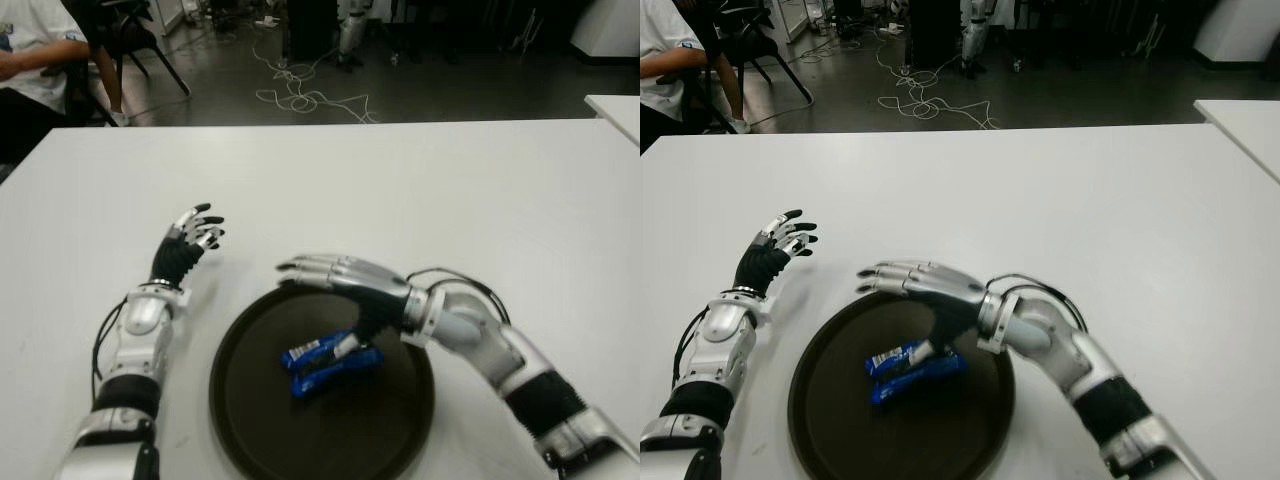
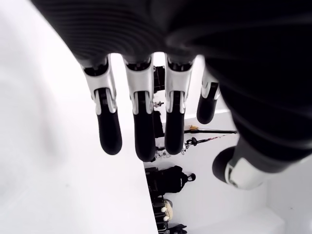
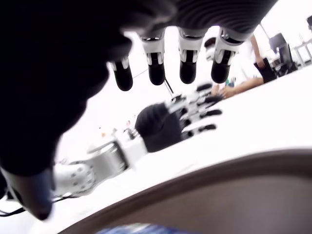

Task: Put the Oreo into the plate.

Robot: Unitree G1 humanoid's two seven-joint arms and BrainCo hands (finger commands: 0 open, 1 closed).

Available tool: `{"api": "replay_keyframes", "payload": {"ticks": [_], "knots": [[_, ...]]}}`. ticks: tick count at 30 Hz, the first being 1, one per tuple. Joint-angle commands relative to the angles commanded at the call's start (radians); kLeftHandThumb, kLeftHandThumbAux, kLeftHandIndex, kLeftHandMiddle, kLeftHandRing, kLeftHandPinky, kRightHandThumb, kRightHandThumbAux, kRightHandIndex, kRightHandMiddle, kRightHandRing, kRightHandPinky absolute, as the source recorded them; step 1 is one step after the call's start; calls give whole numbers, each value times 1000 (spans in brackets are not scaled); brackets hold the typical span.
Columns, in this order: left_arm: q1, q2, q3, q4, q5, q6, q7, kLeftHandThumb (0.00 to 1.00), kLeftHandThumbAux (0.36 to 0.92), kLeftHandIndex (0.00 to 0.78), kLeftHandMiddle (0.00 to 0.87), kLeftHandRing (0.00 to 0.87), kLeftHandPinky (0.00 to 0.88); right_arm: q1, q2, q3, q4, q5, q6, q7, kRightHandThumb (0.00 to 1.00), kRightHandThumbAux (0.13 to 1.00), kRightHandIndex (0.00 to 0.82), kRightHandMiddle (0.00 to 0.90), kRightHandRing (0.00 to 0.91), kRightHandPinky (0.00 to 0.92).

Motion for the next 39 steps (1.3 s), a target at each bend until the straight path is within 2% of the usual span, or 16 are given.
{"api": "replay_keyframes", "payload": {"ticks": [2,4,10,14,18,21,25,27,28,30,34,36,39], "knots": [[-5,0,0,7,2,-1,2,171,620,170,288,291,336,-20,-1,-18,25,11,13,2,0,645,0,0,0,3],[-9,0,1,12,2,-2,2,172,622,171,288,292,340,-46,12,-28,73,9,34,-16,0,649,0,0,0,12],[-22,-1,7,31,-7,-3,-6,179,623,171,293,303,361,-214,49,-45,428,-22,66,-142,0,674,3,10,3,21],[-29,-5,14,35,-19,8,-14,184,625,169,296,313,370,-259,74,-45,527,-31,109,-213,0,695,24,43,30,33],[-44,-3,23,58,-35,21,-25,186,625,167,295,315,373,-315,124,-74,629,-6,202,-296,0,688,52,74,58,40],[-50,-1,27,72,-40,19,-28,191,626,168,293,313,371,-337,144,-86,682,6,218,-330,0,685,68,90,68,32],[-57,2,23,83,-33,16,-21,189,628,172,293,307,361,-363,176,-135,757,56,249,-353,0,702,94,113,89,54],[-59,4,21,85,-30,17,-17,186,629,174,293,307,360,-380,198,-176,790,104,269,-334,0,723,106,131,112,93],[-61,4,22,89,-30,18,-17,185,628,174,294,307,360,-394,215,-223,814,158,294,-304,0,734,112,140,124,114],[-65,5,23,95,-32,19,-18,192,625,175,298,316,368,-411,234,-278,843,219,322,-267,0,761,122,167,160,174],[-64,3,26,100,-36,13,-20,199,621,176,303,326,375,-418,250,-348,882,293,355,-234,0,787,140,207,207,244],[-61,2,27,98,-39,6,-24,205,626,176,302,323,369,-409,255,-406,908,347,384,-218,0,791,148,221,223,267],[-60,1,28,96,-40,1,-26,217,636,176,302,319,362,-408,258,-446,920,384,407,-208,0,797,155,234,240,289]]}}
